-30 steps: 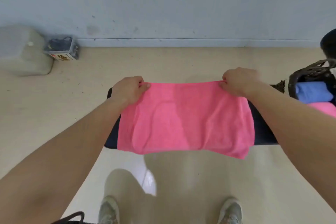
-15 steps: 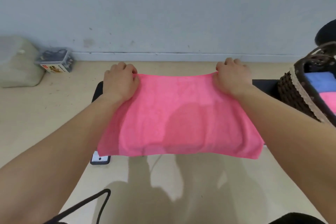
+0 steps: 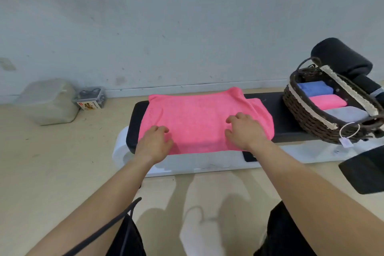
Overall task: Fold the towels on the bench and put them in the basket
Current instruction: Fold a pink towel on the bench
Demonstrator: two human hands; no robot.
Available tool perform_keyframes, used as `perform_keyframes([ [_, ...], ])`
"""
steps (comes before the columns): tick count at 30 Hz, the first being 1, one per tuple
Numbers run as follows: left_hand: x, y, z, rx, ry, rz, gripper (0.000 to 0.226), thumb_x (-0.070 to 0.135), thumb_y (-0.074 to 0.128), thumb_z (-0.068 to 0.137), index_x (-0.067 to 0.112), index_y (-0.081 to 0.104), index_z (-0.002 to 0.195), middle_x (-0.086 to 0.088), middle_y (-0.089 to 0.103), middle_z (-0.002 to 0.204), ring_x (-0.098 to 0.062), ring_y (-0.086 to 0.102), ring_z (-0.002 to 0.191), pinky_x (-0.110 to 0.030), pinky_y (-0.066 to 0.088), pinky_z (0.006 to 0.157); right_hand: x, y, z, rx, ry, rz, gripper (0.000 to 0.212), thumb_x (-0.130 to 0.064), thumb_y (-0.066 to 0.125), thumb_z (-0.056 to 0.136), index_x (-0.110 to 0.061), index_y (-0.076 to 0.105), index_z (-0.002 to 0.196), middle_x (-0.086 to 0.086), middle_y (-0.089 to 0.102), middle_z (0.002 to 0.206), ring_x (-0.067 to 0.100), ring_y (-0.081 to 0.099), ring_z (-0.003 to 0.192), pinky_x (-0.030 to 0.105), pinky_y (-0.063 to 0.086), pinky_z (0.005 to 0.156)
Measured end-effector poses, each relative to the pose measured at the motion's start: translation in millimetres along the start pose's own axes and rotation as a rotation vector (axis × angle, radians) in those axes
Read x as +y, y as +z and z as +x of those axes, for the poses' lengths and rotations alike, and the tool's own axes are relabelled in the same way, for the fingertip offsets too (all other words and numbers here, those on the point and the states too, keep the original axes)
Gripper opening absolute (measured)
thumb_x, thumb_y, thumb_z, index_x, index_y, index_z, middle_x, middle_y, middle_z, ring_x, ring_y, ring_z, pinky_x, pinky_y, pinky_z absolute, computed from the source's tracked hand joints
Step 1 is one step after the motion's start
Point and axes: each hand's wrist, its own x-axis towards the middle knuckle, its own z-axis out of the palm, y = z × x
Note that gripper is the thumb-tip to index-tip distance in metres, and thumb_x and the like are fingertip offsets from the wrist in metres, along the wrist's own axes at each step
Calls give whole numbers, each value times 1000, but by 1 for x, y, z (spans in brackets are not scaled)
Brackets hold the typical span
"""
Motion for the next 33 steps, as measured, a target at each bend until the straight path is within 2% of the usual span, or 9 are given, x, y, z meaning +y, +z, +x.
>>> perform_keyframes([
  [4, 25, 0, -9, -2, 57, 35, 47, 46, 45, 99, 19, 52, 137, -6, 50, 139, -27, 53, 122, -45, 47, 99, 21, 12, -33, 3, 32, 69, 49, -36, 47, 94, -23, 47, 141, 5, 48, 137, 28, 46, 124, 44, 43, 98],
  [9, 81, 9, 7, 12, 139, 5, 44, 39, 52, 97, 19, 53, 136, -5, 49, 139, -27, 50, 125, -43, 46, 100, 64, 12, -28, 48, 150, 171, 52, -34, 49, 92, -20, 45, 142, 8, 46, 140, 31, 44, 127, 47, 42, 99],
  [13, 134, 22, 52, 19, 258, -23, 38, 31, 58, 93, 19, 59, 129, -7, 55, 132, -29, 53, 122, -42, 43, 103, 99, 12, 0, 158, 376, 338, 45, -30, 49, 90, -17, 50, 133, 10, 49, 132, 34, 49, 119, 47, 44, 95],
  [16, 189, 30, 102, 80, 399, -81, 26, 28, 60, 92, 24, 65, 117, -2, 62, 121, -24, 59, 112, -38, 47, 97, 128, 19, 22, 210, 532, 474, 36, -29, 51, 89, -18, 55, 123, 10, 52, 126, 33, 54, 111, 47, 46, 93],
  [20, 258, 51, 158, 94, 507, -38, 22, 24, 54, 93, 29, 69, 108, 6, 68, 113, -19, 61, 106, -39, 50, 91, 140, 23, 50, 108, 523, 402, 29, -31, 49, 87, -18, 56, 113, 6, 54, 116, 32, 57, 105, 45, 46, 92],
  [24, 295, 84, 205, 6, 649, 134, 50, 3, 48, 85, 32, 66, 122, 7, 65, 126, -20, 58, 118, -37, 46, 97, 148, 28, 69, 140, 499, 329, 20, -28, 49, 89, -19, 56, 105, 3, 56, 109, 30, 59, 100, 42, 50, 85],
  [27, 298, 103, 227, -102, 773, 207, 59, 0, 46, 82, 36, 63, 126, 11, 62, 126, -18, 57, 118, -39, 48, 93, 158, 30, 75, 163, 491, 350, 12, -25, 53, 88, -23, 60, 96, 0, 55, 105, 27, 59, 94, 39, 53, 78],
  [30, 292, 112, 233, -102, 776, 237, 43, 15, 48, 92, 40, 63, 123, 7, 60, 116, -20, 55, 110, -39, 47, 88, 163, 29, 75, 172, 476, 372, 11, -27, 54, 89, -25, 63, 97, -2, 55, 106, 24, 59, 97, 37, 53, 78],
  [33, 293, 107, 236, -94, 751, 288, 22, 23, 54, 94, 34, 65, 110, 8, 57, 102, -19, 55, 104, -32, 41, 74, 164, 26, 73, 188, 462, 475, 11, -24, 52, 88, -21, 62, 92, -1, 63, 99, 26, 61, 93, 39, 55, 76],
])
